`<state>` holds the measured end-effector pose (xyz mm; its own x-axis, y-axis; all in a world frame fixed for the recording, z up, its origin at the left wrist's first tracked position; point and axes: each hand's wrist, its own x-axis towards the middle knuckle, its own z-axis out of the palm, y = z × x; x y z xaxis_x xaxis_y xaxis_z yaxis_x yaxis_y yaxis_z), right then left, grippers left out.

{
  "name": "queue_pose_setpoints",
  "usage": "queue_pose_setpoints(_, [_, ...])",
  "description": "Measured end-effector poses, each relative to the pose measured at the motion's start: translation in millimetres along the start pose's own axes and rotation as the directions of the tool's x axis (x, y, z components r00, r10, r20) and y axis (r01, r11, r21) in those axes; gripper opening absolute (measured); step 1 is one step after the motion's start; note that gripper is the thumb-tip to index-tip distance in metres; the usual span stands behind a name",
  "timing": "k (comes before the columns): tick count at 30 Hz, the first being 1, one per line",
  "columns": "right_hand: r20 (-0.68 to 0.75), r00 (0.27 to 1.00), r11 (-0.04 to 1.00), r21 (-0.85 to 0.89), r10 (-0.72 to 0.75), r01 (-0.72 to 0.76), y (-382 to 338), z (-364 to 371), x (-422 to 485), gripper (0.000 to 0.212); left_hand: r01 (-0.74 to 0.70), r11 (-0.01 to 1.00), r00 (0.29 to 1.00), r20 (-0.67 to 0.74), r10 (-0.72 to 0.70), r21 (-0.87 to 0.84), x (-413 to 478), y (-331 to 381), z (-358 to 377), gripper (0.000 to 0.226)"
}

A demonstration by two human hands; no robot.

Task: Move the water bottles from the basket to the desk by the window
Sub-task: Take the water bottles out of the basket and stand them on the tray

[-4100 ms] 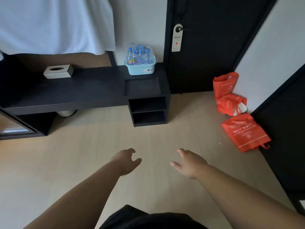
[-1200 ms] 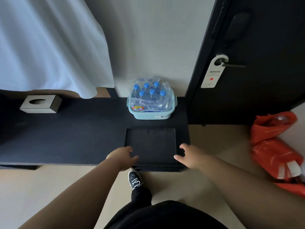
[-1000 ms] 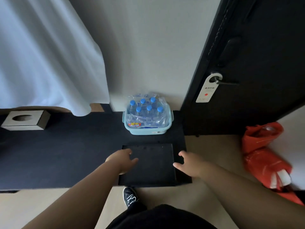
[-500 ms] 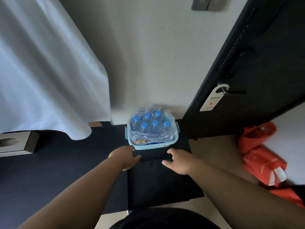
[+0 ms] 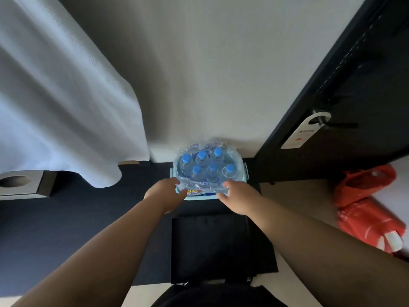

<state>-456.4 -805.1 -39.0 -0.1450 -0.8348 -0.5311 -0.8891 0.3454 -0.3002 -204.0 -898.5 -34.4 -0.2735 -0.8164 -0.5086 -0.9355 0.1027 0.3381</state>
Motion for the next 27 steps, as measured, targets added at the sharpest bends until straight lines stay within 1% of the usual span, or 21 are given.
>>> queue_pose_setpoints(4, [-0.034,0.999,0.998,0.042,-0.036,0.037,-8,-18,30,0.056,-0.007,0.999,0.998,-0.066,0.004,-0.037,20,17,-8,0.051])
queue_pose_setpoints(7, [-0.08,0.996,0.997,0.066,-0.036,0.041,-16,-22,53,0.053,-0.004,0.999,0.993,-0.122,-0.002,-0.05,38,27,-7,0.049])
queue_pose_setpoints(10, [-0.101,0.995,0.994,0.104,-0.005,0.016,-24,-20,70,0.053,0.001,0.998,0.995,-0.104,-0.007,-0.055,51,35,3,0.048])
queue_pose_setpoints(12, [-0.092,0.995,0.992,0.125,0.026,-0.015,-29,-16,79,0.051,0.002,0.999,0.995,-0.099,-0.007,-0.044,60,39,11,0.044])
queue_pose_setpoints(15, [-0.088,0.994,0.988,0.145,0.059,-0.046,-33,-11,87,0.047,0.005,1.0,0.991,-0.131,-0.002,0.022,71,46,19,0.036])
queue_pose_setpoints(18, [-0.079,0.994,0.988,0.14,0.081,-0.069,-33,-7,95,0.045,0.008,0.997,0.992,-0.127,0.002,0.075,84,47,29,0.028])
queue_pose_setpoints(20, [-0.068,0.994,0.988,0.134,0.084,-0.074,-32,-4,100,0.039,-0.007,0.995,0.993,-0.114,0.019,0.104,91,46,34,0.023])
queue_pose_setpoints(23, [-0.081,0.994,0.99,0.13,0.069,-0.058,-33,1,104,0.031,-0.019,0.994,0.994,-0.108,0.031,0.111,97,45,39,0.023])
queue_pose_setpoints(27, [-0.117,0.992,0.99,0.134,0.051,-0.035,-34,2,102,0.025,-0.01,0.998,0.99,-0.142,0.02,0.069,94,47,39,0.013])
